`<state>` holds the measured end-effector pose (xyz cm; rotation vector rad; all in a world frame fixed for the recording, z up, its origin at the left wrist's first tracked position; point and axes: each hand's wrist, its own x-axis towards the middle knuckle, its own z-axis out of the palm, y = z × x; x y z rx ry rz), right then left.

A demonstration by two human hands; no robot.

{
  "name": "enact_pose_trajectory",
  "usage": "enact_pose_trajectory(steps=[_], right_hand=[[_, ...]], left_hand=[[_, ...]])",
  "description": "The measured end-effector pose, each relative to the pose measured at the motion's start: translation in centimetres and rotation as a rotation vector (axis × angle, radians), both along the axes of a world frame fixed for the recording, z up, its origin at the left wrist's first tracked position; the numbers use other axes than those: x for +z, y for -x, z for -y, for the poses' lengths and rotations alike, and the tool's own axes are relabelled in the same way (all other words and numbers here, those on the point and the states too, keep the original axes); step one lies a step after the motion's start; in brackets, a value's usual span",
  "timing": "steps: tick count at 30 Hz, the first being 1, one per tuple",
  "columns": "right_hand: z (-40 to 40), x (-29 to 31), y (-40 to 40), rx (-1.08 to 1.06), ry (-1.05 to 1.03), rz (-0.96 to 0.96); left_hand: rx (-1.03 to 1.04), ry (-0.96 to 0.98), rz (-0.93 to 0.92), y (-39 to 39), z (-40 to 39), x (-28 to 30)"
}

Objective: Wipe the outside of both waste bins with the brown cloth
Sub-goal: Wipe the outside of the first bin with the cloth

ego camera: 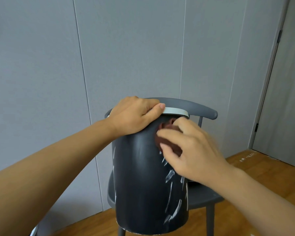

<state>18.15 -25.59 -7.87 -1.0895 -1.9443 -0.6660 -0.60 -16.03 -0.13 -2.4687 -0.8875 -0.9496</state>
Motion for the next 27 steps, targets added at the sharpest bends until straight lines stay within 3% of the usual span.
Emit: enact_pose_trajectory(steps=[2,6,12,17,22,24,27], right_hand=[[0.2,0.2,-0.5,0.027,0.018,0.034],[-0.7,1.3,-0.5,-0.122,-0.059,-0.147],[1.2,-0.6,-0.9,0.06,0.067,0.273],[-0.3,0.4,0.1,-0.071,-0.037,-0.028],[2.1,-2.1,0.0,0.117,0.153,0.372],[1.6,-1.2,-0.1,0.084,0.12,0.303],[-0.1,0.3,0.2,-0.022,0.027,0.027]], left_hand=[[-0.001,-0.007,-0.006,0.0,0.0,-0.1],[-0.001,-0.021,-0.003,-0.4,0.0,0.0],[-0.006,-0.007,0.006,0.2,-0.3,-0.2],[-0.017,-0.011,0.031,0.2,-0.1,-0.1],[0.023,0.011,0.052,0.9,-0.5,-0.3],[0.029,-0.008,0.056,1.0,-0.6,-0.4],[0.028,0.012,0.067,1.0,-0.6,-0.3]])
